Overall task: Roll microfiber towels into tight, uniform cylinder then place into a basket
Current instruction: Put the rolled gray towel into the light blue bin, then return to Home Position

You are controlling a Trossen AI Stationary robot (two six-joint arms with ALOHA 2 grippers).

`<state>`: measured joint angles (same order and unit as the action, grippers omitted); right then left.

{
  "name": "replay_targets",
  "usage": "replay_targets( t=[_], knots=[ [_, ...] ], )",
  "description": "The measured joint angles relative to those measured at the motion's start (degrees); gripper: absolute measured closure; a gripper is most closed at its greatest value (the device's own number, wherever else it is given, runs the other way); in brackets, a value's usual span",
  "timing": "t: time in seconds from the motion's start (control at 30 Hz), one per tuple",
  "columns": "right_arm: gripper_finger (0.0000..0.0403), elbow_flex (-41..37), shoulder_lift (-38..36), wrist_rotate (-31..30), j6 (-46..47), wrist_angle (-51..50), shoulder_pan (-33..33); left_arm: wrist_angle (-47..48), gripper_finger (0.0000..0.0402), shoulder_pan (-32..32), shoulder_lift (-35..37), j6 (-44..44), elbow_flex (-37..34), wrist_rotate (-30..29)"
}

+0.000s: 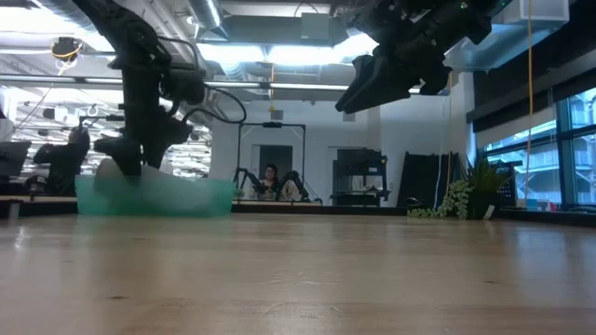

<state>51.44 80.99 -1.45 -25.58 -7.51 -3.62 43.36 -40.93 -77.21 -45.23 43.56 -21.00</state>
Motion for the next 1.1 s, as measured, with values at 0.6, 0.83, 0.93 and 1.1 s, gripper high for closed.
replay_targets(
  t=[0.6,0.83,0.93,1.1],
  knots=[
    [0.0231,0.0,0.0,0.0,0.0,0.0,0.0,10.5,0.0113,0.1,0.0,0.0,6.1,-1.0],
    [0.0231,0.0,0.0,0.0,0.0,0.0,0.0,10.9,0.0113,0.1,3.6,3.3,6.2,-1.8],
    [0.0231,0.0,0.0,0.0,0.0,0.0,0.0,11.0,0.0113,0.6,7.0,5.8,6.9,-2.1],
    [0.0231,0.0,0.0,0.0,0.0,0.0,0.0,11.1,0.0113,3.7,13.9,11.6,8.1,-1.9]
  ],
)
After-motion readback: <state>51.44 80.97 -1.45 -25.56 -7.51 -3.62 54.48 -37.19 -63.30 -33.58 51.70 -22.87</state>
